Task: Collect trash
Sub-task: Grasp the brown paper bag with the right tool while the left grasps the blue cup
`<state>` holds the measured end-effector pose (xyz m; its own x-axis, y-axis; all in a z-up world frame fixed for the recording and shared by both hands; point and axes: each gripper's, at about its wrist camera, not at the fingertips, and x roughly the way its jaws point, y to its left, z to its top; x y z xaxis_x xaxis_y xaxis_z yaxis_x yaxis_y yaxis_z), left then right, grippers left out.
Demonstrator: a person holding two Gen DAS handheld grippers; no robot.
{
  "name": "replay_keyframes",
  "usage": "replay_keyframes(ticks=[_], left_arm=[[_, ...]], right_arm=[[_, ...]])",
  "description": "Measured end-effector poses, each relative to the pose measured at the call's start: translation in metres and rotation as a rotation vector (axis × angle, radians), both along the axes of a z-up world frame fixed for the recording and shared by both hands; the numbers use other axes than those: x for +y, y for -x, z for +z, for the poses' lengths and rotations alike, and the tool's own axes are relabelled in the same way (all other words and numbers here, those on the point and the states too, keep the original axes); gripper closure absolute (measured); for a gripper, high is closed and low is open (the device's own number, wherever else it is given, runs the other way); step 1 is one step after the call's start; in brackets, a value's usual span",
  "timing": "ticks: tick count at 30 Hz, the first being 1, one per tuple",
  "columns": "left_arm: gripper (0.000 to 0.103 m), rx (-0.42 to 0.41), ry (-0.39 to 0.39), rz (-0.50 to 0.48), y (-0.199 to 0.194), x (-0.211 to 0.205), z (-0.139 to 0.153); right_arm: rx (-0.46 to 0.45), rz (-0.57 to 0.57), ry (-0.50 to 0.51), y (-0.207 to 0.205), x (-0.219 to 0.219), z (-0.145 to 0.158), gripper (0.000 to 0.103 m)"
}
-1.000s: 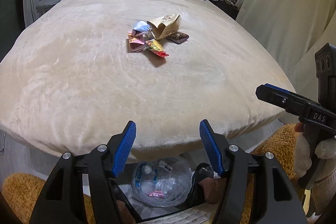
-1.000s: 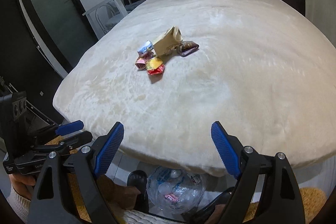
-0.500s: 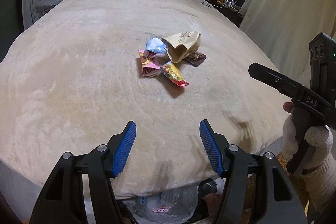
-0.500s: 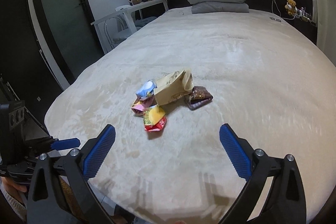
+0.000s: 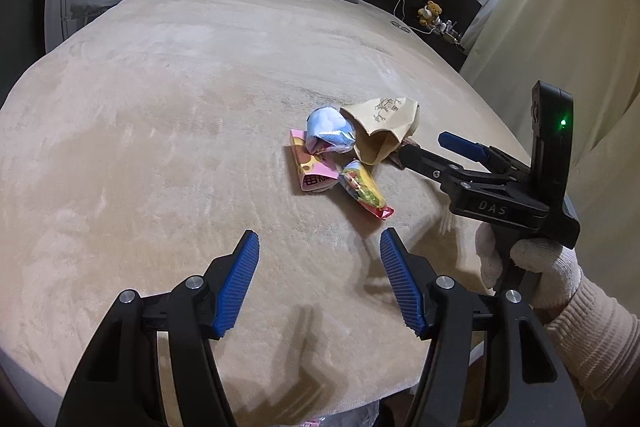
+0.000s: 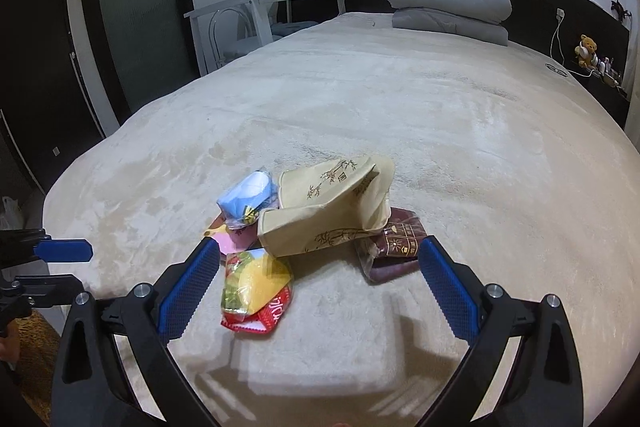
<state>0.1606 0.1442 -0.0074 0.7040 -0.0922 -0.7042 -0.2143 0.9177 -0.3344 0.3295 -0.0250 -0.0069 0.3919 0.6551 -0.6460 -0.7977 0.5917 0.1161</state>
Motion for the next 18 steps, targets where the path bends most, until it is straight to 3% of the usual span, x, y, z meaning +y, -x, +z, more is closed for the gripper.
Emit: replay_keyframes(ticks=[10,13,15,18], left_arm=[[0.041,0.003,0.005,0.011,-0.011,0.013,-0.01],[0.041,0.012,-0.02,0.011,-0.012,0.011,-0.012],[0.041,0.013,-0.031,0.011,-0.013,0.01,-0.012],[0.041,0.011,-0.041,0.007,-0.014,0.009,-0.013]], right_arm=[[-0.053,0.016,0.059,-0.015,0.028,-0.019,0.006],[-0.072,-0.001,0.065,-0.02,0.03,-0.021,0.013],[-0.058,-0.003,0.06,-0.024,0.029,-0.022,0.032],[-0.064,-0.001,0.071,-0.025,0.028,-0.023,0.034]])
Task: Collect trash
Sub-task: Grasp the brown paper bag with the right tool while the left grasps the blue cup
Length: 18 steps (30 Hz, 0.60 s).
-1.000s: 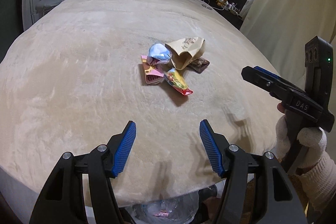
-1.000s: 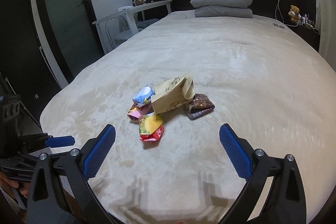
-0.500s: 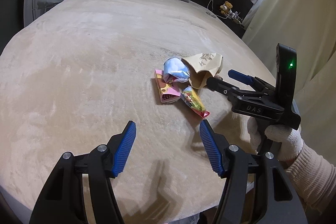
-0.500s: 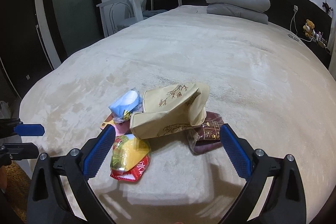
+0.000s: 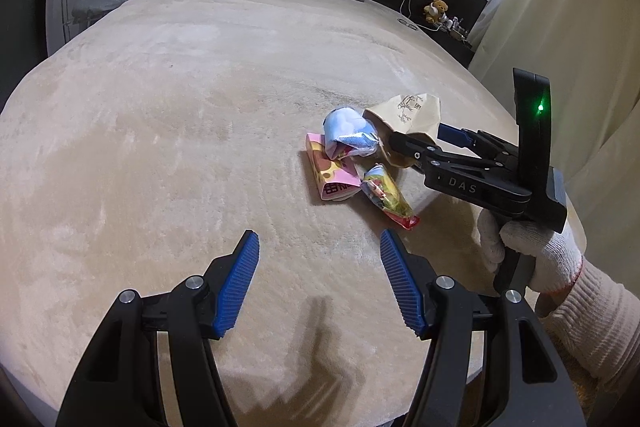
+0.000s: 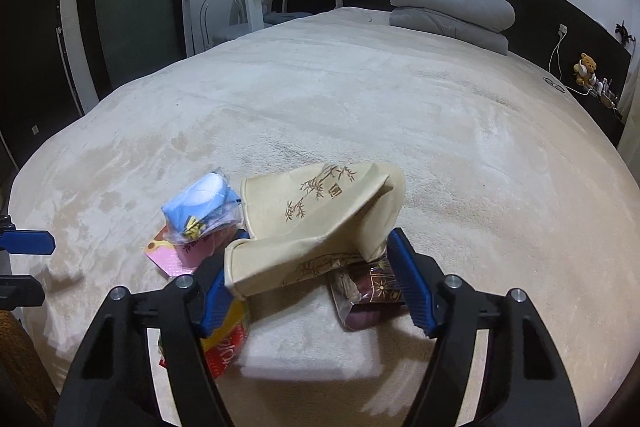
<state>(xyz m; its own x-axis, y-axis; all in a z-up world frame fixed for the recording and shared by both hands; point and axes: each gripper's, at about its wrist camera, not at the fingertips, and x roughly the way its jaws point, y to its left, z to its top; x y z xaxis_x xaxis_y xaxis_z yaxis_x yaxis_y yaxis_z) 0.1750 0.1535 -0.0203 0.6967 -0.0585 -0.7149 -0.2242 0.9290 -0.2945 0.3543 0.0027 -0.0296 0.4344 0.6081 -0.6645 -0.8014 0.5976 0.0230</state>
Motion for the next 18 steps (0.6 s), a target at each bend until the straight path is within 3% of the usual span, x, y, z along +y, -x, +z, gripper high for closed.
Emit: replay_keyframes(ticks=[4,5,17,18], left_arm=[[0.041,-0.001,-0.016,0.0,-0.001,-0.001,0.0],[0.041,-0.001,-0.017,0.001,-0.001,-0.001,-0.001],[0.041,0.002,-0.045,-0.009,-0.023,-0.007,-0.002],[0.037,0.004,-0.047,-0.01,-0.026,-0.008,-0.003]], right_arm=[[-0.017,0.01,-0.001,0.004,-0.005,0.003,0.037],[-0.024,0.008,-0.001,0.006,-0.006,0.004,0.043],[-0.043,-0.017,-0.038,0.014,-0.041,0.02,0.043],[-0.041,-0.021,-0.044,0.014,-0.045,0.022,0.043]])
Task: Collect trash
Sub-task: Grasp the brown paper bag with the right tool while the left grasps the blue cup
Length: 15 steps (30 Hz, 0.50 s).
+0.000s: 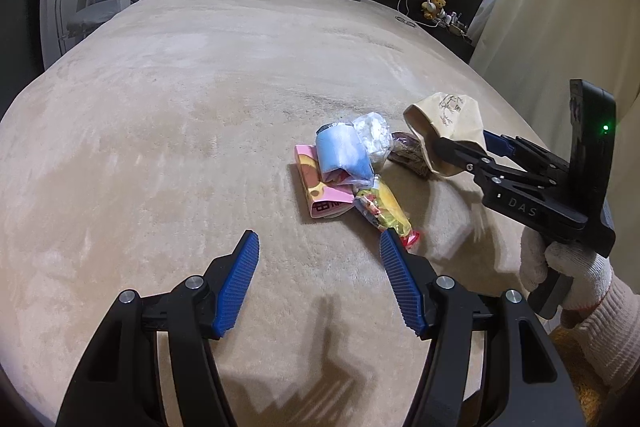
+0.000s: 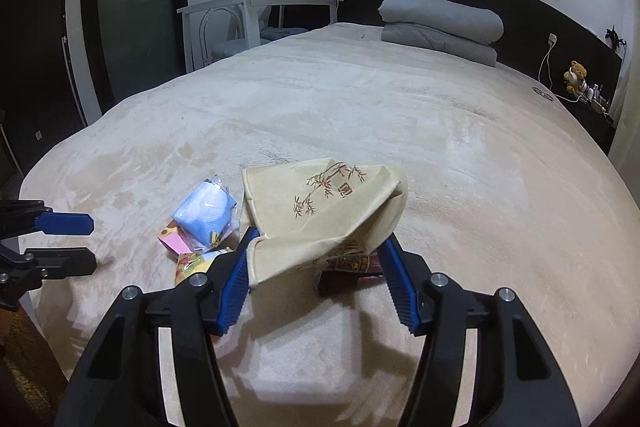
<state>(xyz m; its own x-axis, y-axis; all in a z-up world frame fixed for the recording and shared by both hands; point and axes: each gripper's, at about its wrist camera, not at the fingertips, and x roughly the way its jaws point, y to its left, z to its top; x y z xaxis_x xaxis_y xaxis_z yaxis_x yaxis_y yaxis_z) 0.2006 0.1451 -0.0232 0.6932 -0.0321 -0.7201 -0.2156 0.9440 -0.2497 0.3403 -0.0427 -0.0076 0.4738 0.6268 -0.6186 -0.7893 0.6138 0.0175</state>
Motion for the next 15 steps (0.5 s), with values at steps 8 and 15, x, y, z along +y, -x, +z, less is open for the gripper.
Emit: replay_keyframes(ticks=[8,15], left_arm=[[0.031,-0.002,-0.047,-0.02,-0.033,-0.006,-0.001],[0.031,0.005,-0.096,-0.031,-0.067,-0.006,-0.006]], right_arm=[[0.017,-0.026,-0.029,0.0,-0.03,0.009,0.043],[0.019,-0.038,-0.04,0.001,-0.049,0.012,0.043]])
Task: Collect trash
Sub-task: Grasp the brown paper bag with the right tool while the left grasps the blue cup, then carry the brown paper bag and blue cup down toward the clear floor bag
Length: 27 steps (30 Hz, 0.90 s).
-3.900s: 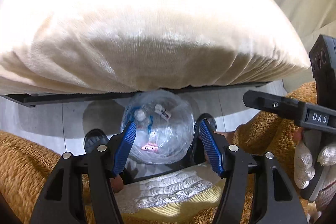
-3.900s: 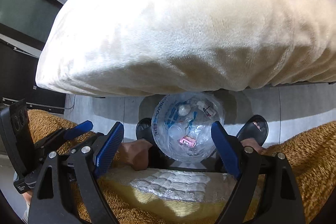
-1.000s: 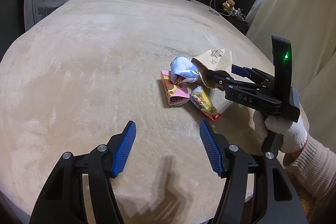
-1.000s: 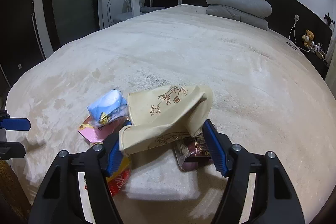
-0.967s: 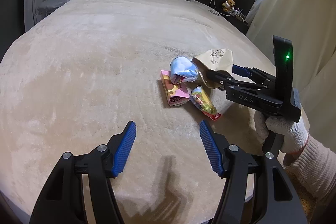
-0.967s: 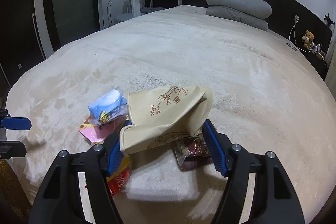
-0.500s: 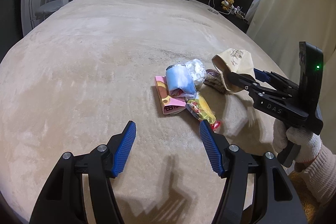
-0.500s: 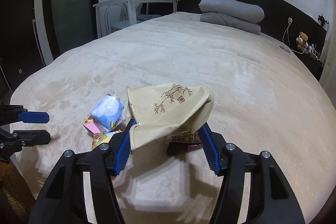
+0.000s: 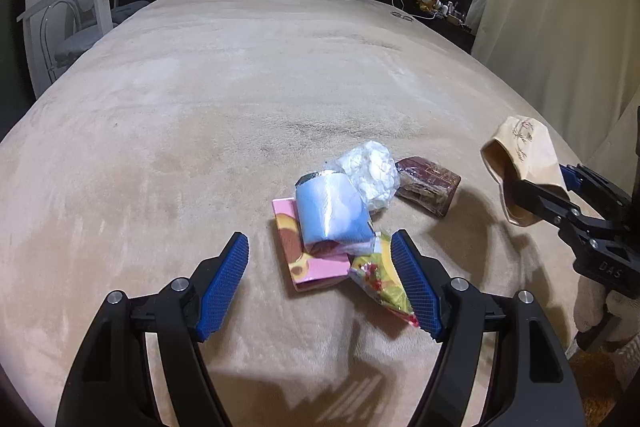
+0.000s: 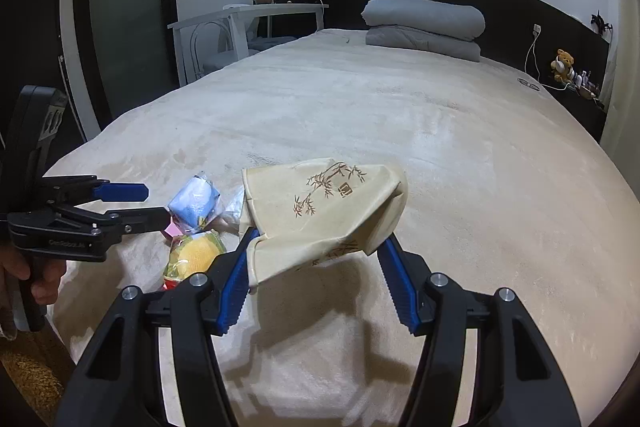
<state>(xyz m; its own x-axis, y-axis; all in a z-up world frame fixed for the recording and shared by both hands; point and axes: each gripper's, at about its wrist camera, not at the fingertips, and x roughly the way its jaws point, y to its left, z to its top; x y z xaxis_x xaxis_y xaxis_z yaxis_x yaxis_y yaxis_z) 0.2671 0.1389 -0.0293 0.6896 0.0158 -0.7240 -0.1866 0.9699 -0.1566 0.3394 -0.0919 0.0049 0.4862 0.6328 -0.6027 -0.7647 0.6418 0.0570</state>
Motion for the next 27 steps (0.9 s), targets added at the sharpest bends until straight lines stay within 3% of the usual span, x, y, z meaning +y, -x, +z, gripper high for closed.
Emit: replay_keyframes(ticks=[11,13,18,27], left_arm=[[0.031,0.038,-0.08,-0.018,-0.032,-0.007,-0.017],[0.043,0.044,-0.095,-0.024,-0.034,-0.01,-0.019],[0.061,0.063,-0.162,-0.018,-0.036,-0.012,-0.024],[0.062,0.027,-0.183,0.0,-0.026,-0.008,-0.017]], right_arm=[[0.028,-0.012,-0.015,-0.008,-0.015,0.002,0.043],[0.038,-0.011,-0.014,-0.009,-0.015,0.0,0.043],[0.049,-0.005,-0.015,-0.011,-0.014,-0.001,0.043],[0.047,-0.003,-0.026,-0.005,-0.015,0.001,0.043]])
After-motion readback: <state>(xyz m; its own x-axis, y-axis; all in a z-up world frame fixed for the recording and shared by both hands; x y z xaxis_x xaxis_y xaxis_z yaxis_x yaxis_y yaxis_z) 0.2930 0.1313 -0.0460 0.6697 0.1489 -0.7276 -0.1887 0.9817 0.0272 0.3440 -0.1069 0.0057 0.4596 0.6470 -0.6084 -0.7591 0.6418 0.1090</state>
